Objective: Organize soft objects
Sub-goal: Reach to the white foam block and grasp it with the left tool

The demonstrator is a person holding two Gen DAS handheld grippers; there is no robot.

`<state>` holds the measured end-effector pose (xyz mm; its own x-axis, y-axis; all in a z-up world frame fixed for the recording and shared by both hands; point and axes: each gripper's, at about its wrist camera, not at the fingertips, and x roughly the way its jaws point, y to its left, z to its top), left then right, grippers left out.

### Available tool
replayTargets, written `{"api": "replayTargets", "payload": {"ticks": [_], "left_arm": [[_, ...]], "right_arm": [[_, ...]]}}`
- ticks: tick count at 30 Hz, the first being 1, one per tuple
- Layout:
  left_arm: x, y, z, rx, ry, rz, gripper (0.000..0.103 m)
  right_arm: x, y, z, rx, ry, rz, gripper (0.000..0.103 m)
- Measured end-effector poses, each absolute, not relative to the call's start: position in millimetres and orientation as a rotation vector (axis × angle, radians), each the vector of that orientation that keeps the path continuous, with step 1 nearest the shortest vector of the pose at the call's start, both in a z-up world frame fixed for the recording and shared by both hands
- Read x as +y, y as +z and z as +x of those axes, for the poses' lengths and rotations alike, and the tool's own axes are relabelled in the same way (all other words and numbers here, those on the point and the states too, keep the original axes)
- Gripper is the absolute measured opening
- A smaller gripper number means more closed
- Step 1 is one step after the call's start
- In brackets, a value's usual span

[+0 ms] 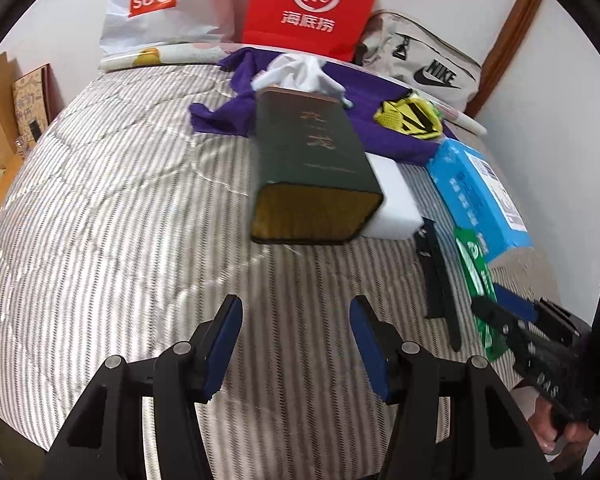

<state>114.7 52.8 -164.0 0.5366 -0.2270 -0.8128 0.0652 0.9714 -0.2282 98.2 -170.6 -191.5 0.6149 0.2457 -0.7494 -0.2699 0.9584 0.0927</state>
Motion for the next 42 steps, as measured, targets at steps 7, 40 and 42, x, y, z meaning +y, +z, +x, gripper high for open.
{"api": "replayTargets", "payload": {"ticks": [7, 40, 42], "left_arm": [[17, -165, 114, 0.998, -0.244, -0.165, 0.054], [-80, -175, 171, 0.897, 0.014, 0.014, 0.039], [-75, -174, 171, 0.905, 0.025, 0.013, 0.024]], "right_arm": [[-191, -196, 65, 0.863, 0.319, -0.074, 0.031], [-257, -218, 64, 0.867, 0.286, -0.012, 0.031], [-258, -218, 63, 0.865, 0.287, -0.012, 0.031]]}}
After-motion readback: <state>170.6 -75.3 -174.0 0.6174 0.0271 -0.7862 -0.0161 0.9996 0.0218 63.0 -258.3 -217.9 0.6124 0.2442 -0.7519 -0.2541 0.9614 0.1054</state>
